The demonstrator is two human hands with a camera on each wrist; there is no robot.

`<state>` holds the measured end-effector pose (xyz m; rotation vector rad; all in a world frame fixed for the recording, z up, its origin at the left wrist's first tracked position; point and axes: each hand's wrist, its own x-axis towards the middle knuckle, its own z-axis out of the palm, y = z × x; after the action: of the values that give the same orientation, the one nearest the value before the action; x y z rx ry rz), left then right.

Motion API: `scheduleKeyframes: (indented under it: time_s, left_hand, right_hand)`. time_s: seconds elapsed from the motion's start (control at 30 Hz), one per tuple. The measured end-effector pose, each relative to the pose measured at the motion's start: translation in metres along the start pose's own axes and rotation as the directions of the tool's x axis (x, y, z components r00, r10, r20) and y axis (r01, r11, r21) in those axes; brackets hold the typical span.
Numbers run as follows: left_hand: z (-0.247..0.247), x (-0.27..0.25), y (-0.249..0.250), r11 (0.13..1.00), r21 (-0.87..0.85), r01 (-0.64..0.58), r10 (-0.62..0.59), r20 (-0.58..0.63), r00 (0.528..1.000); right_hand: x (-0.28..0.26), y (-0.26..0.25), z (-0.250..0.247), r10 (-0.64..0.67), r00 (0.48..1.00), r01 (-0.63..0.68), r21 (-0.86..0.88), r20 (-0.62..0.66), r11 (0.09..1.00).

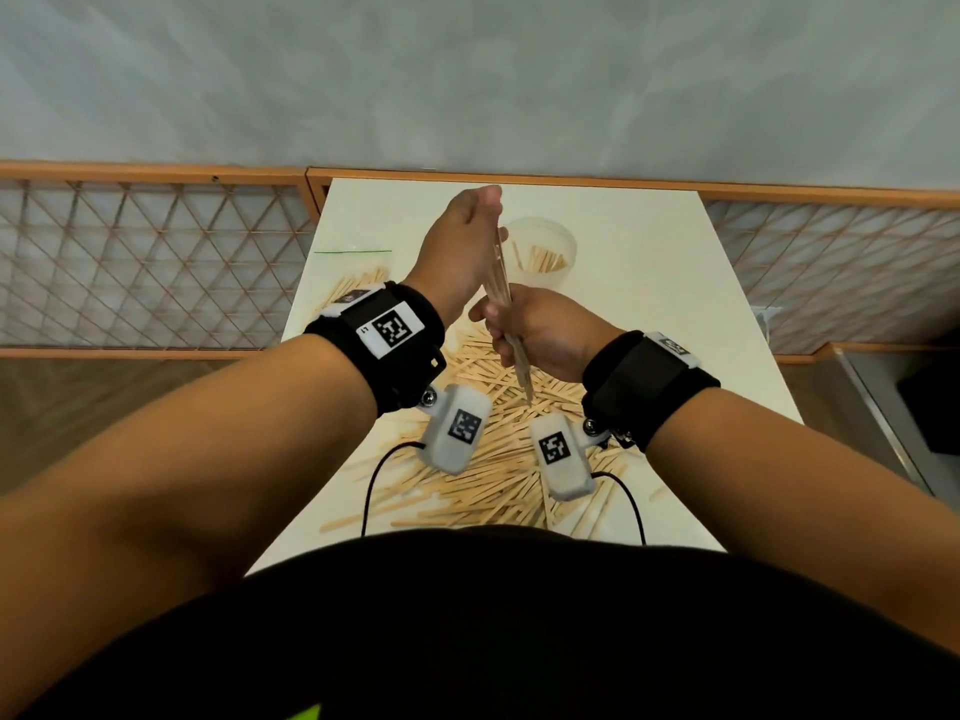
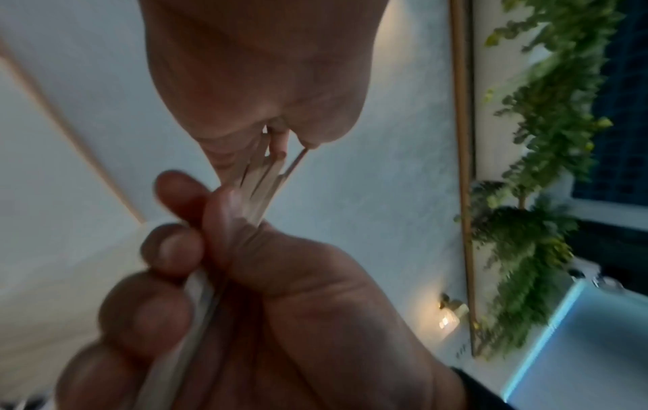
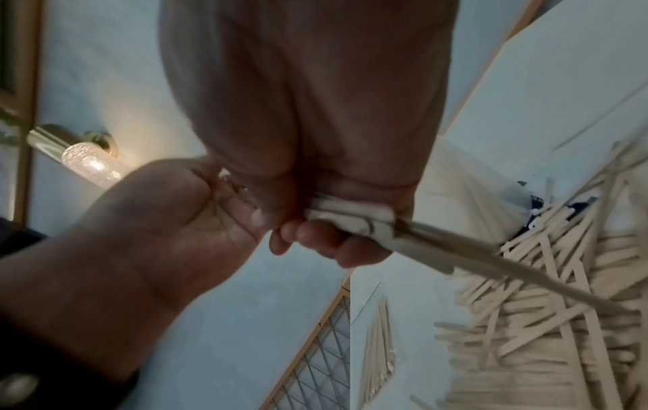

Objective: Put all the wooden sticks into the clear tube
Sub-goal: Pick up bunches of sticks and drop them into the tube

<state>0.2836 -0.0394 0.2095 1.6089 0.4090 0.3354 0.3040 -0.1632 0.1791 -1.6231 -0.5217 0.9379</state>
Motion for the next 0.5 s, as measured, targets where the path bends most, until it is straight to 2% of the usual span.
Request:
scheduleKeyframes:
  time_s: [0.07, 0.1, 0.13, 0.17, 0.2, 0.23, 0.27, 0.3, 0.33, 0.4, 0.43, 0.5]
  left_hand:
    - [-0.001, 0.001, 0.008, 0.954, 0.281, -0.101, 0.057, 0.161, 0.985]
    - [-0.001, -0.001, 0.011, 0.885, 0.433, -0.168, 0.059, 0.254, 0.965]
    - [0.000, -0.001, 0.013, 0.821, 0.526, -0.221, 0.059, 0.307, 0.950]
    - [0.001, -0.003, 0.014, 0.810, 0.537, -0.238, 0.071, 0.313, 0.947]
    - [0.002, -0.005, 0.014, 0.853, 0.472, -0.224, 0.096, 0.281, 0.955]
    - [0.003, -0.006, 0.014, 0.926, 0.340, -0.165, 0.101, 0.198, 0.975]
    - [0.002, -0.006, 0.011, 0.986, 0.151, -0.069, 0.055, 0.099, 0.994]
    - [0.000, -0.004, 0.009, 0.997, -0.057, 0.051, -0.049, 0.038, 0.998]
    - [-0.002, -0.003, 0.005, 0.951, -0.252, 0.179, -0.177, 0.031, 0.984]
    - [-0.006, -0.001, -0.006, 0.756, -0.514, 0.405, -0.396, 0.134, 0.908]
    - [-0.007, -0.003, -0.010, 0.662, -0.570, 0.487, -0.463, 0.199, 0.864]
    - [-0.002, -0.009, -0.016, 0.527, -0.619, 0.582, -0.512, 0.316, 0.799]
  right_hand:
    - [0.000, 0.000, 0.000, 0.000, 0.998, -0.001, 0.008, 0.056, 1.000]
    - [0.000, -0.001, 0.000, 0.005, 0.997, -0.006, 0.017, 0.077, 1.000]
    - [0.000, -0.003, -0.001, 0.005, 0.997, -0.006, 0.019, 0.083, 1.000]
    - [0.000, -0.006, -0.002, -0.003, 0.997, 0.002, 0.014, 0.073, 1.000]
    - [0.000, -0.010, -0.005, -0.022, 0.999, 0.021, 0.010, 0.045, 1.000]
    - [0.000, -0.017, -0.009, -0.049, 0.999, 0.049, 0.008, 0.003, 0.999]
    - [0.001, -0.024, -0.014, -0.084, 0.995, 0.085, 0.017, -0.051, 0.996]
    - [0.002, -0.033, -0.020, -0.129, 0.986, 0.133, 0.033, -0.105, 0.991]
    - [0.003, -0.042, -0.026, -0.182, 0.971, 0.192, 0.055, -0.154, 0.980]
    - [0.004, -0.062, -0.036, -0.287, 0.930, 0.318, 0.112, -0.230, 0.941]
    - [0.004, -0.071, -0.040, -0.329, 0.910, 0.371, 0.145, -0.252, 0.917]
    - [0.002, -0.085, -0.044, -0.385, 0.884, 0.442, 0.205, -0.263, 0.873]
